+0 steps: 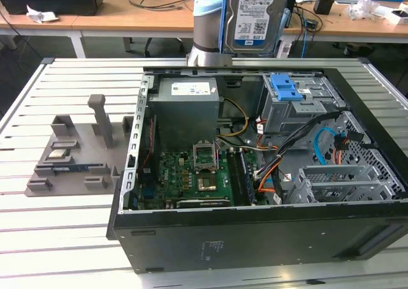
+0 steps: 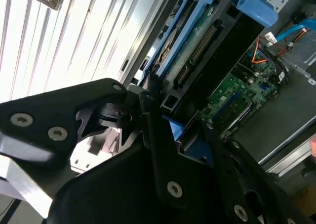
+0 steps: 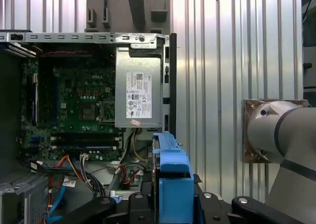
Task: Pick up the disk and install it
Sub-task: 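Pick up the disk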
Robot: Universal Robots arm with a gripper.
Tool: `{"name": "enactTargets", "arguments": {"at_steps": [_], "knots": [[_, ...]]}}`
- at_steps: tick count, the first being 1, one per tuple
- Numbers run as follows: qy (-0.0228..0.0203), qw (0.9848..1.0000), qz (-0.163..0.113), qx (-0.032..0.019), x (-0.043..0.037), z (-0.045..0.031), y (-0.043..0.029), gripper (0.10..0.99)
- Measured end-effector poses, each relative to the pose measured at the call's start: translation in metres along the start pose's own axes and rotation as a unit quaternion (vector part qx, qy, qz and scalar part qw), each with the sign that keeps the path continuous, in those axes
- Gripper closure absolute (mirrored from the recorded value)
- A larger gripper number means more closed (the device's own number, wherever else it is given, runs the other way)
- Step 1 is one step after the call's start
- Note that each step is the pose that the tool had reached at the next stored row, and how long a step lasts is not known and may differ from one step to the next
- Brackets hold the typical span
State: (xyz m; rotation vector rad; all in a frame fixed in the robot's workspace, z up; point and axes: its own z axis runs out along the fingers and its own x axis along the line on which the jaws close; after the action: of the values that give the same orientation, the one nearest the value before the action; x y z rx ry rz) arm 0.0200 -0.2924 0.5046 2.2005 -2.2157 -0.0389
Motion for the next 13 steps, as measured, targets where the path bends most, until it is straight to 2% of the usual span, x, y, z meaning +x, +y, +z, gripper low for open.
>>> {"name": "enactTargets", "arguments": {"at_steps": [2, 4, 5, 10, 13], "knots": [[0.0, 1.0, 0.0, 0.0, -0.0001, -0.0002, -0.0064, 0.722], [0.0, 1.0, 0.0, 0.0, -0.0002, -0.0007, -0.0209, 0.722], [0.0, 1.0, 0.0, 0.0, -0.0002, -0.0008, -0.0256, 0.722], [0.0, 1.0, 0.0, 0.0, -0.0003, -0.0013, -0.0413, 0.722], [0.0, 1.0, 0.0, 0.0, -0.0004, -0.0019, -0.0607, 0.722]]}}
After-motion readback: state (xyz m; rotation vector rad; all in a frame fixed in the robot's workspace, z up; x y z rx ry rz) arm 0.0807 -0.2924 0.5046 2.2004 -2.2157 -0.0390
